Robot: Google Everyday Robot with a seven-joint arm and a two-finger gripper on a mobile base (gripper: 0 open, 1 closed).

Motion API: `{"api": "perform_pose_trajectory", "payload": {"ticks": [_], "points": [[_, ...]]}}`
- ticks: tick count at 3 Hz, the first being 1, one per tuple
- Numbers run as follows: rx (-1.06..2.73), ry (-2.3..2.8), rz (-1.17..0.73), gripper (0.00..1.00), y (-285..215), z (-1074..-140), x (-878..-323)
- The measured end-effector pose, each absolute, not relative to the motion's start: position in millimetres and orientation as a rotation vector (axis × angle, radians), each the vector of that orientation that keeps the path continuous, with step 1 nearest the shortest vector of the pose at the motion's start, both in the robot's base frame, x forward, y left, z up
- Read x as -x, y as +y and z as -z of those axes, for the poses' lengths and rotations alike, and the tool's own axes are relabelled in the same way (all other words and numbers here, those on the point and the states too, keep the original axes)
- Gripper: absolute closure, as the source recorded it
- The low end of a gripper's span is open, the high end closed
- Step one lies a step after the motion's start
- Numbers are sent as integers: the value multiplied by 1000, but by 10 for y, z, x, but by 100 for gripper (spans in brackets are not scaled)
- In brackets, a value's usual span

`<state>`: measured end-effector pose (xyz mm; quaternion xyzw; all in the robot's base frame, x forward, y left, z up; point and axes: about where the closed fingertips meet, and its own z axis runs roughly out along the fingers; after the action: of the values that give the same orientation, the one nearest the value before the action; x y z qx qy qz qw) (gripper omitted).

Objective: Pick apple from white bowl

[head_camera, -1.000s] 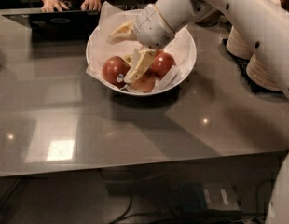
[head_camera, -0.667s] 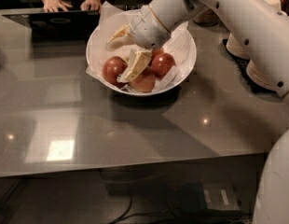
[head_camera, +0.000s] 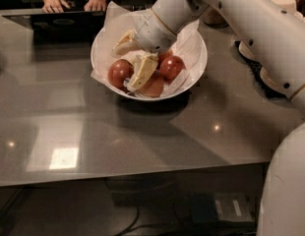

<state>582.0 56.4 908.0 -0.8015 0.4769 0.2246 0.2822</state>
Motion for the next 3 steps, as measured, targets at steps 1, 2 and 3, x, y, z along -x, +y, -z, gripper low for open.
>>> {"api": "perform_pose_trajectory", "payload": {"ticks": [1,2,3], "points": [[2151,1313,-609,31,563,-8995,-5843],[2177,1329,-611,30,620,-8833,-5932],[2184,1328,-616,31,650,-8799,-5947]]}}
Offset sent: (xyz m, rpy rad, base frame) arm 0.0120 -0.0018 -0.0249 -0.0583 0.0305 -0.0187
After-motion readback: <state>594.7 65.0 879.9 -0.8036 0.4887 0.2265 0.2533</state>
